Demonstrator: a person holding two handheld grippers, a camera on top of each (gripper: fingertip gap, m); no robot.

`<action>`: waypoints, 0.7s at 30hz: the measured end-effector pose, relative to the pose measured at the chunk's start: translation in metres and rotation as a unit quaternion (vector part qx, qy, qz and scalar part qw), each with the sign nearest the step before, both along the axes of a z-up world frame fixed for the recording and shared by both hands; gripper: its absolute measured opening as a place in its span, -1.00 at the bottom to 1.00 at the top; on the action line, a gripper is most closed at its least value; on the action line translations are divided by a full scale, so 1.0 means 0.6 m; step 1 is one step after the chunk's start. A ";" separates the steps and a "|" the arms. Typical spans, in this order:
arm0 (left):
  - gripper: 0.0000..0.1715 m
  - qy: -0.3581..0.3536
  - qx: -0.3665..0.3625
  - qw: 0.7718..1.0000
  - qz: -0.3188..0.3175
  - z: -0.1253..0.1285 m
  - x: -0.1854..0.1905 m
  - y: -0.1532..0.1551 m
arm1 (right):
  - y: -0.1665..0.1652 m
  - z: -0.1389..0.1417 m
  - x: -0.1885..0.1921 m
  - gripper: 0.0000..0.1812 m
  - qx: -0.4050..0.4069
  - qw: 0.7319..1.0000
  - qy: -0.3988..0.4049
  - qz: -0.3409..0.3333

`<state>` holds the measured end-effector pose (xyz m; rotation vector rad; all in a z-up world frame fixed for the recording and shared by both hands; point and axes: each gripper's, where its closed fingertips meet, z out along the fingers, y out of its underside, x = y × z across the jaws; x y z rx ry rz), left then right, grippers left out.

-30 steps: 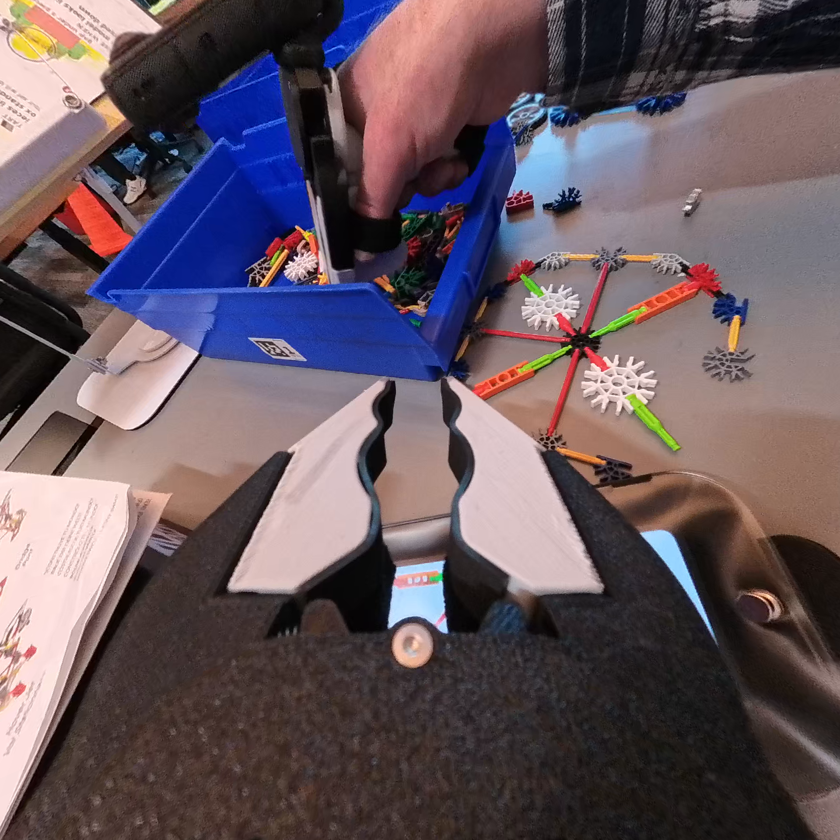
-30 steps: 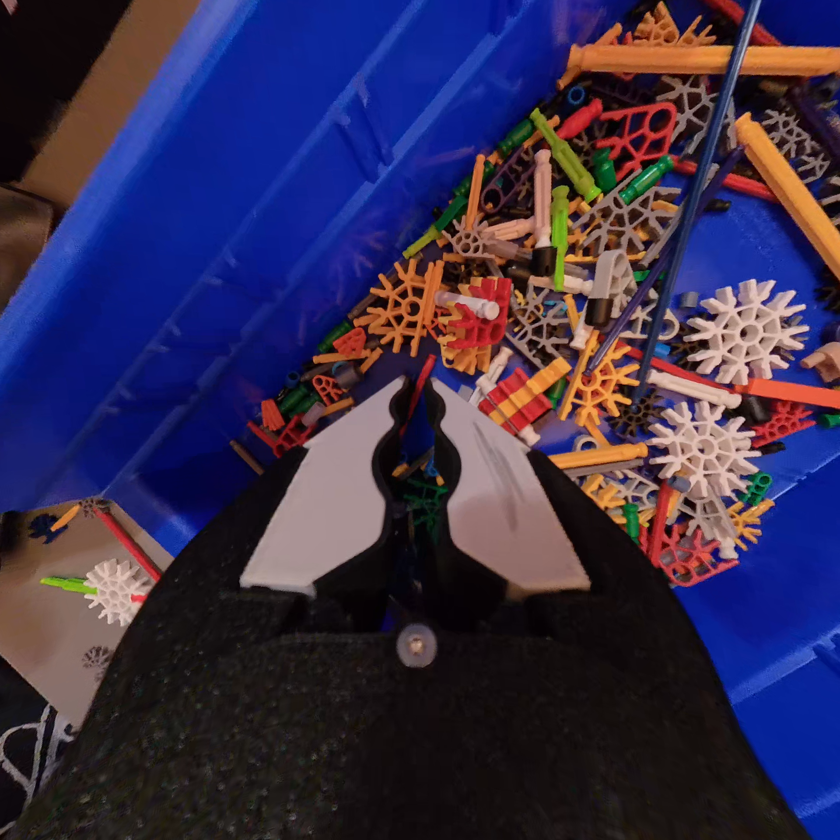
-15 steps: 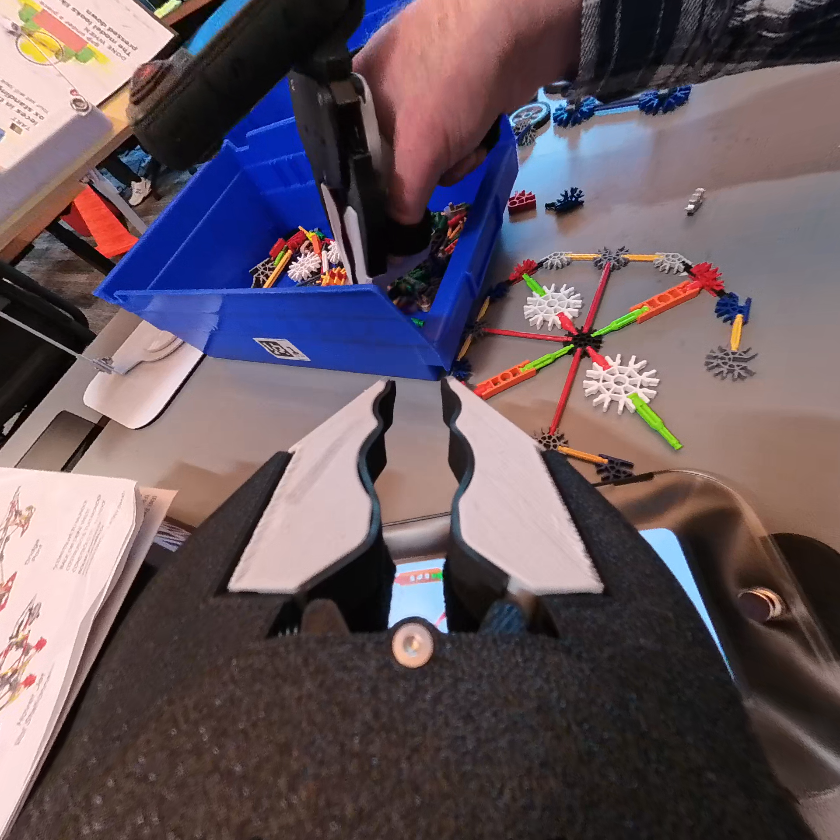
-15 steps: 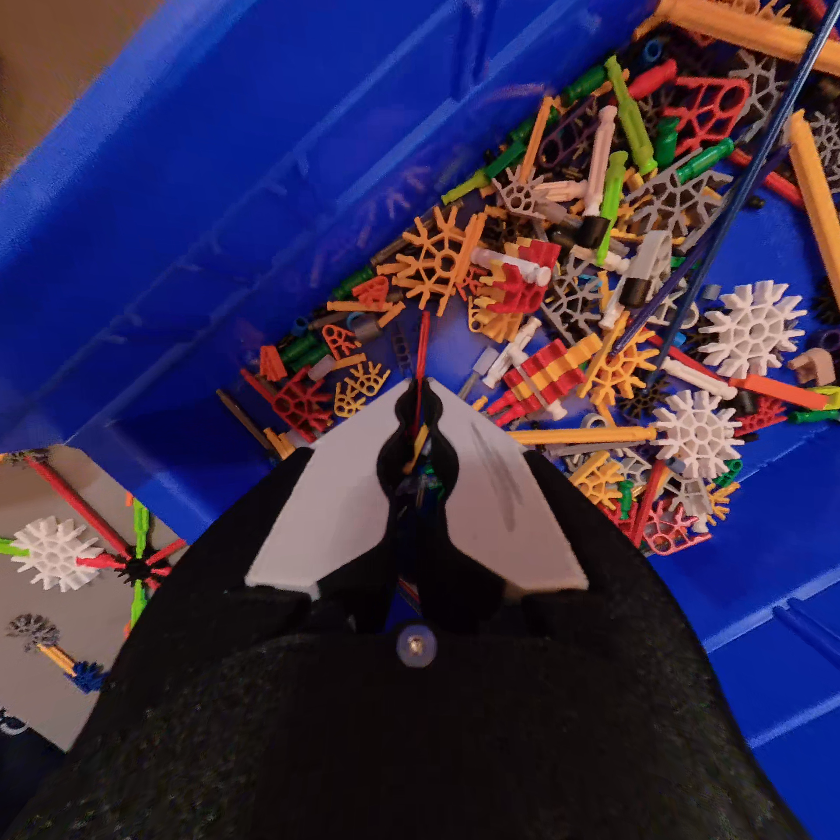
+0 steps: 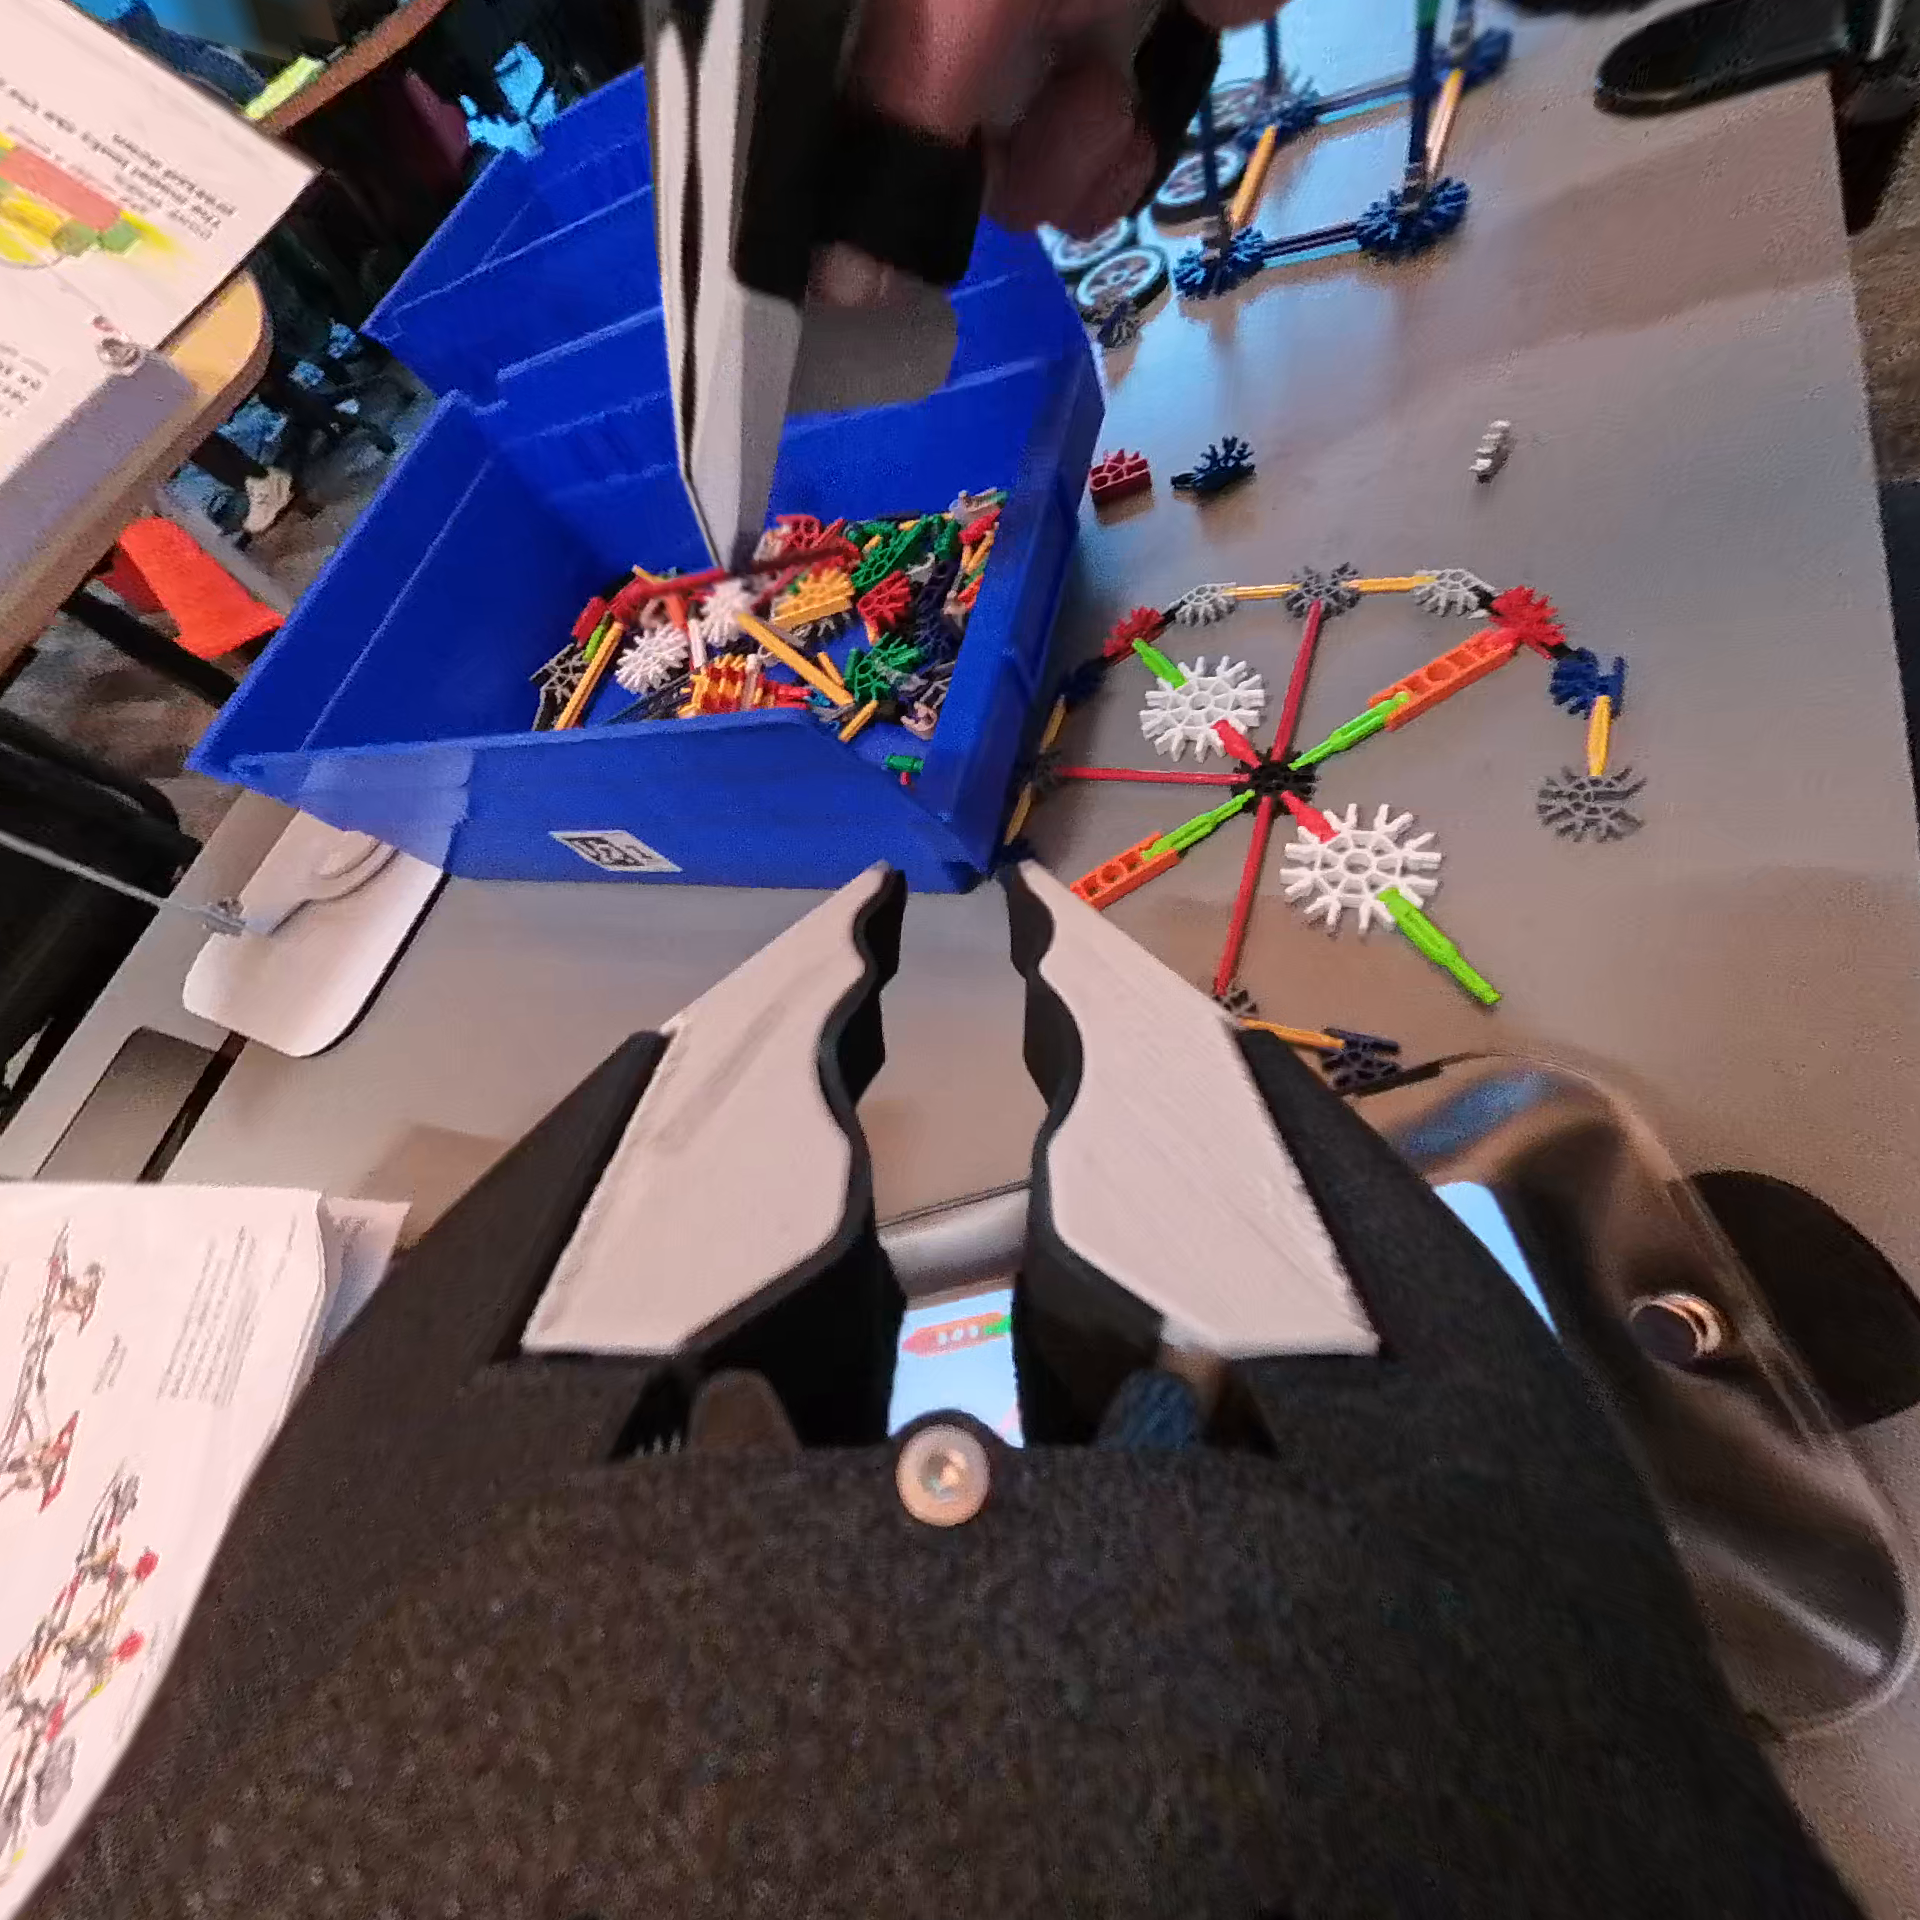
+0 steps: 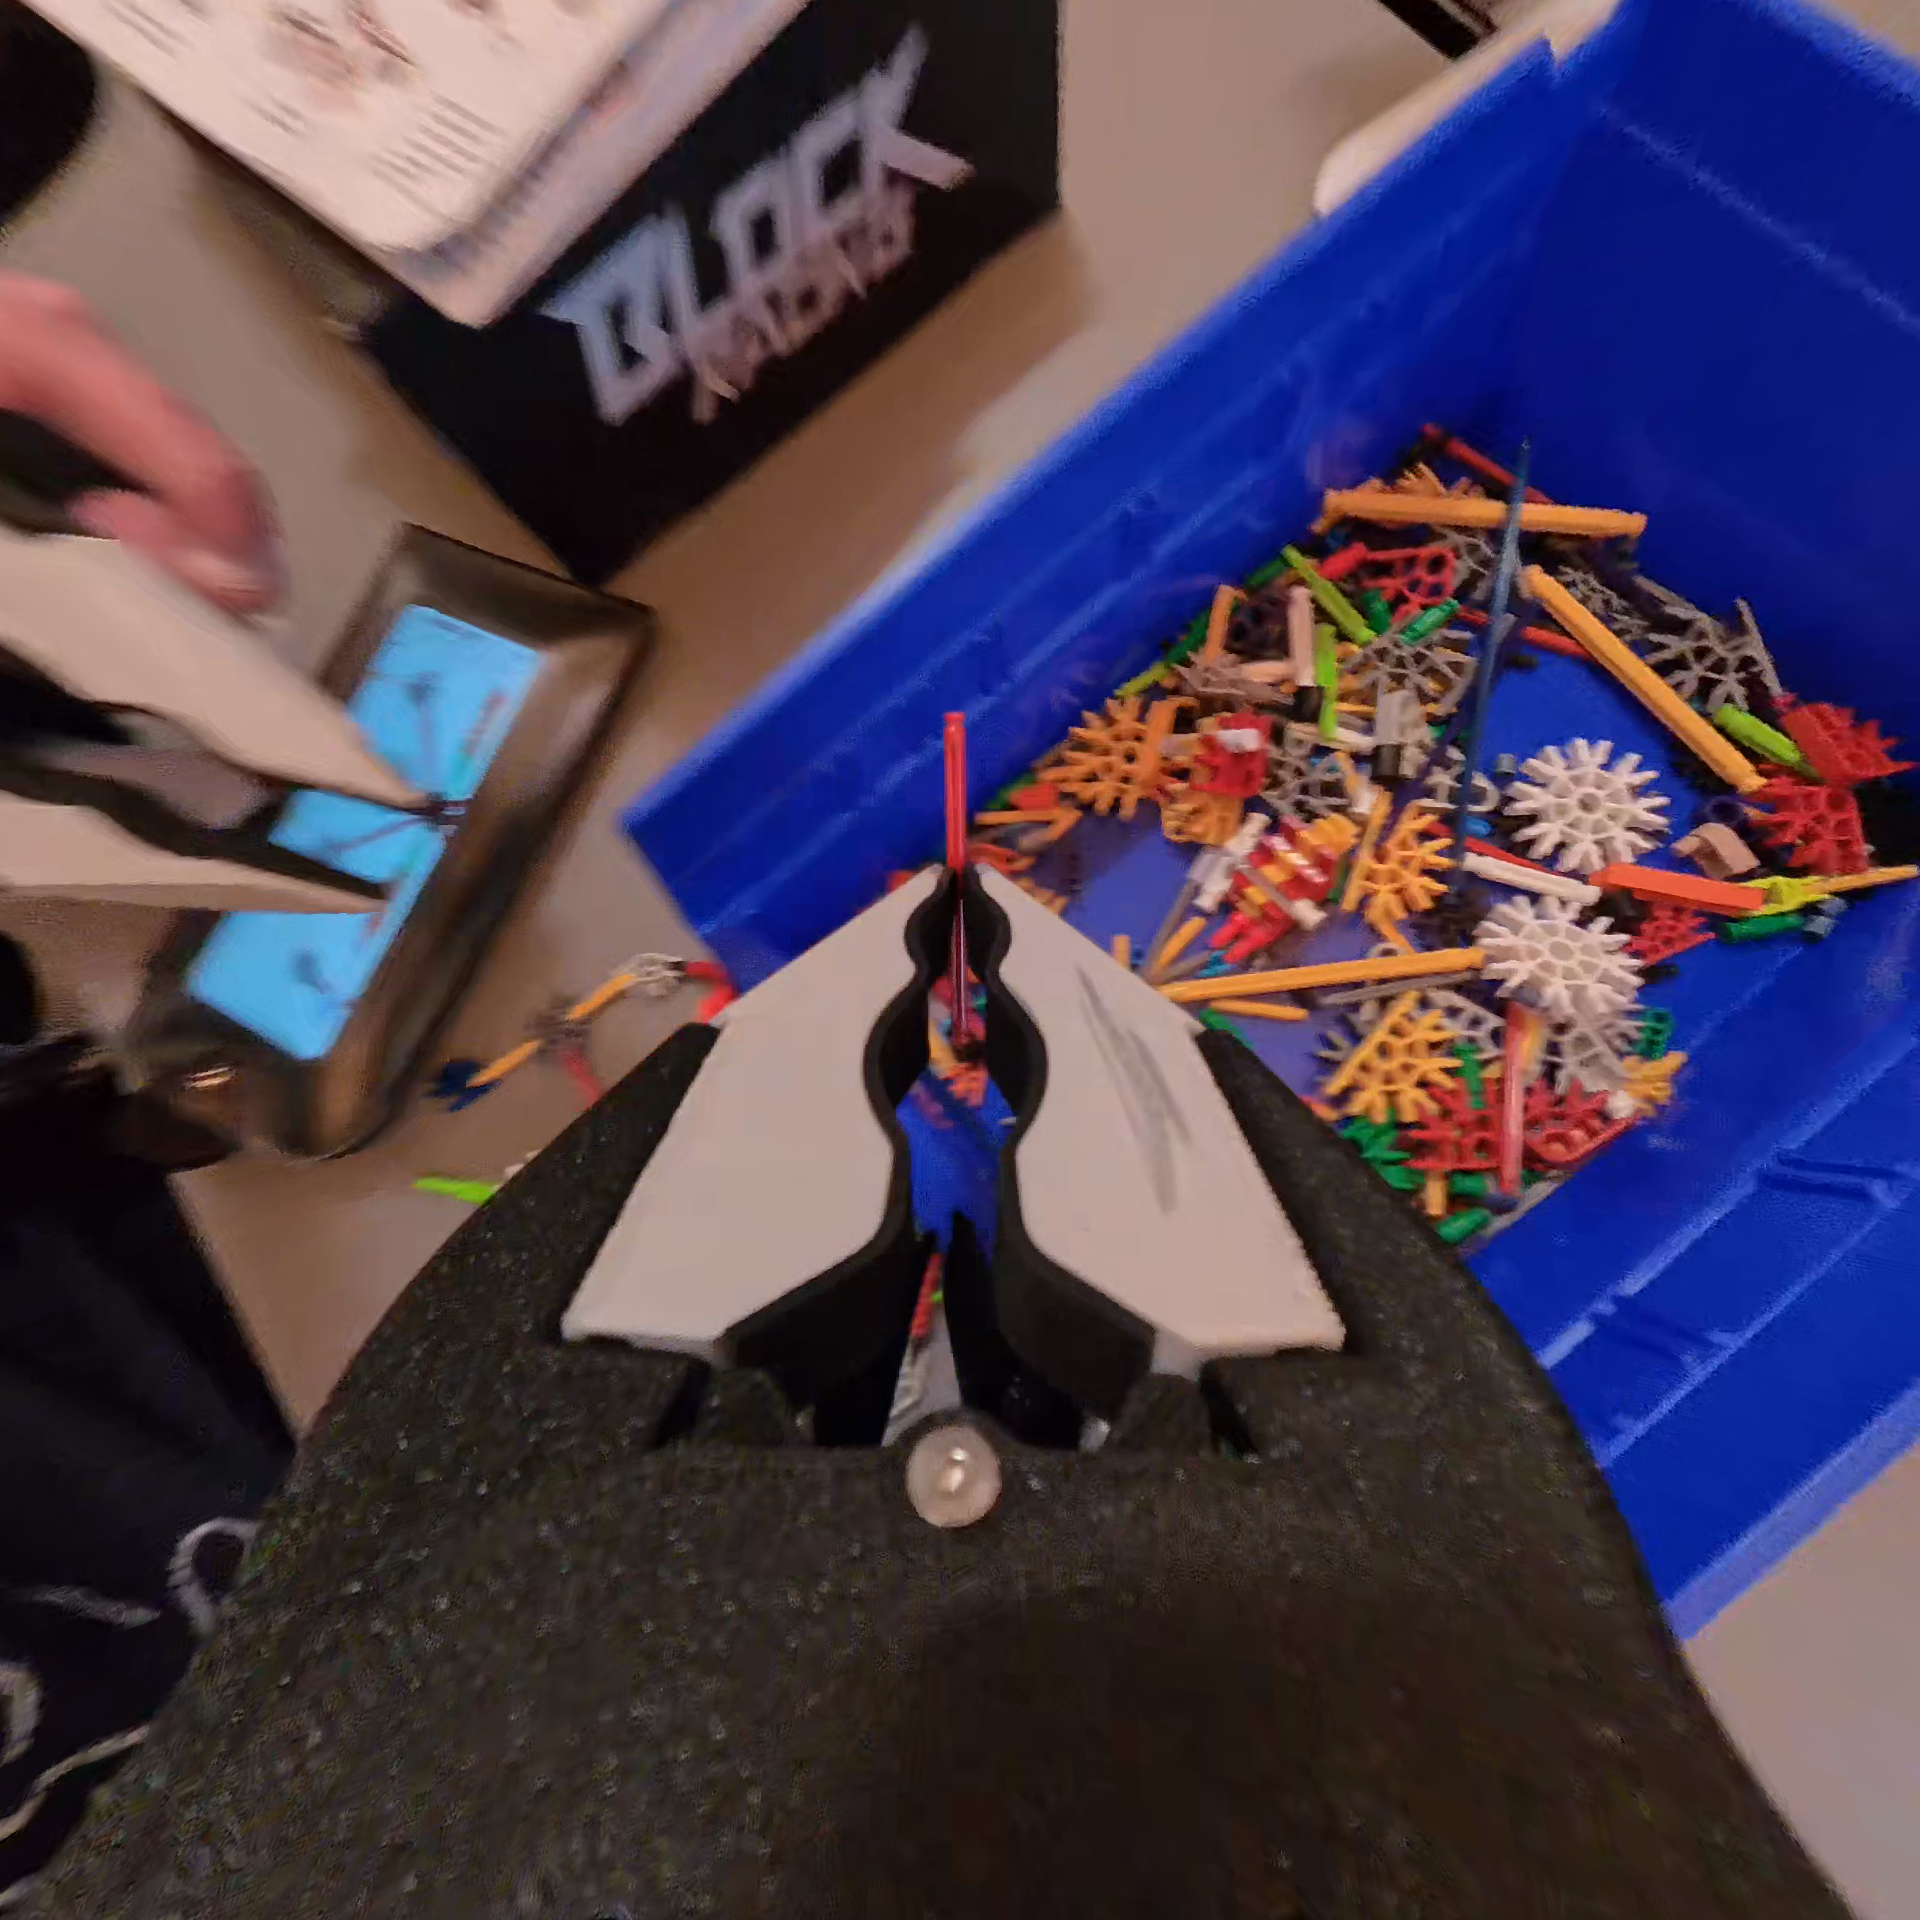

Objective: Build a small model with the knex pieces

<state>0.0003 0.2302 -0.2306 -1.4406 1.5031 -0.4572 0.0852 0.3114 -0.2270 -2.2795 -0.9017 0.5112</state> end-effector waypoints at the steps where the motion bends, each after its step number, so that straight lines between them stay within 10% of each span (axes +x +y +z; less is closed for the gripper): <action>1: -0.78 0.005 0.002 1.000 -0.005 0.000 0.002 -0.002 | -0.019 0.014 -0.006 -1.00 0.003 1.000 0.017 0.005; 12: -0.81 0.048 0.000 0.996 -0.082 -0.025 0.042 -0.048 | -0.213 -0.017 -0.040 -1.00 -0.058 0.990 0.129 -0.016; 21: -0.82 0.088 -0.002 0.986 -0.139 -0.055 0.084 -0.091 | -0.259 -0.081 -0.037 -1.00 -0.085 0.982 0.152 -0.077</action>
